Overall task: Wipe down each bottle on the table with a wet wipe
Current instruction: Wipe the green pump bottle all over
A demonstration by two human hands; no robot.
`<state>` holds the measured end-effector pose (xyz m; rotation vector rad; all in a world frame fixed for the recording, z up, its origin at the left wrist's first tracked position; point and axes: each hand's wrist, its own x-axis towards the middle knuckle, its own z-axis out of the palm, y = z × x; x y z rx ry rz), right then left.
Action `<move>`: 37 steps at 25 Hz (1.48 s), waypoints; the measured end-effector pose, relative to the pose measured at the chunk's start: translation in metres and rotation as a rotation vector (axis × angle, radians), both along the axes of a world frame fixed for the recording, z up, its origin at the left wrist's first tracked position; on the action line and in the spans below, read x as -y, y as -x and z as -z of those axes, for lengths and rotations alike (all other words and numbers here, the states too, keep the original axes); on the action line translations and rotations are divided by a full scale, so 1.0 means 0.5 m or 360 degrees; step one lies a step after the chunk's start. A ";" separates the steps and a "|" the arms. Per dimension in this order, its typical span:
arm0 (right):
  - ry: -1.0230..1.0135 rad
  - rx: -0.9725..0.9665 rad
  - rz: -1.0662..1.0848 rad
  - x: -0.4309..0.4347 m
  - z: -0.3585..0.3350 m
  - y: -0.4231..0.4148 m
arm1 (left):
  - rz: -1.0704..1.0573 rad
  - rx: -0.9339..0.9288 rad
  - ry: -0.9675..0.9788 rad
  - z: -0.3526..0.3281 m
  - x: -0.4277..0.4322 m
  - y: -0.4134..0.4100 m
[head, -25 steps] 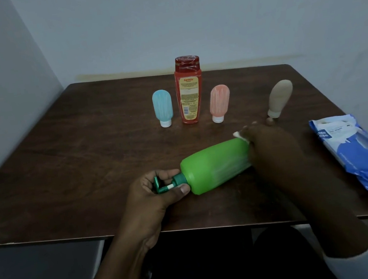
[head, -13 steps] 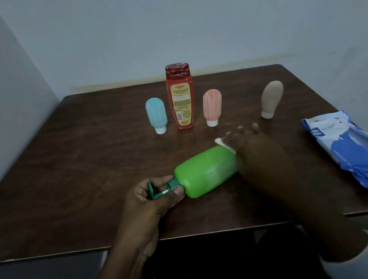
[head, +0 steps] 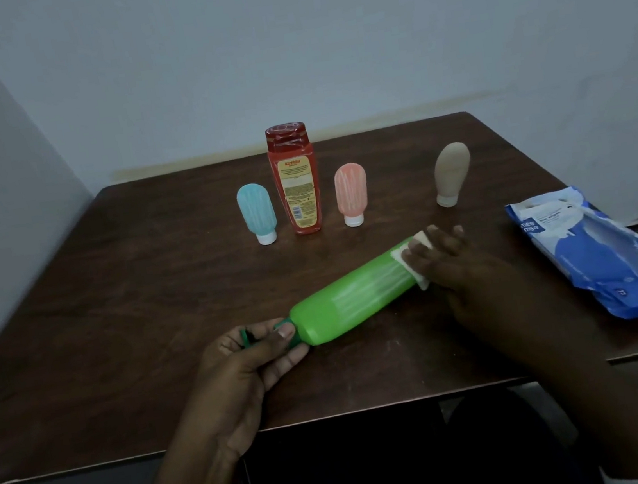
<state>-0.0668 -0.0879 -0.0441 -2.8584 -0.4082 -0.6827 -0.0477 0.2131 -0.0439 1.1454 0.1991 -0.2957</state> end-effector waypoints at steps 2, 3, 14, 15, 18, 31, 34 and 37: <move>-0.0023 -0.0005 -0.0059 -0.046 0.015 0.010 | 0.0024 -0.0017 -0.0008 -0.001 -0.002 -0.001; -0.0041 0.0011 -0.0106 -0.077 0.020 0.015 | 0.0031 -0.0026 -0.0011 -0.002 -0.001 -0.002; -0.0064 -0.0134 0.0371 -0.002 -0.026 -0.013 | 0.0087 -0.0026 -0.0027 -0.003 -0.004 -0.005; -0.0045 -0.0079 0.0325 -0.023 -0.027 -0.012 | 0.0080 -0.0029 -0.0024 -0.005 -0.003 -0.005; 0.0063 -0.0026 -0.0014 -0.111 0.010 0.021 | 0.0071 -0.0045 -0.0023 -0.006 -0.005 -0.006; 0.0028 -0.0172 0.0375 -0.036 -0.030 -0.009 | 0.0100 -0.0035 -0.0065 -0.008 -0.002 0.000; -0.0009 -0.0148 0.0473 -0.057 -0.047 -0.010 | 0.0088 -0.0014 -0.0071 -0.006 -0.001 0.002; 0.0215 -0.0048 -0.0009 -0.166 -0.013 0.025 | 0.0072 -0.0027 -0.0071 -0.003 -0.003 0.002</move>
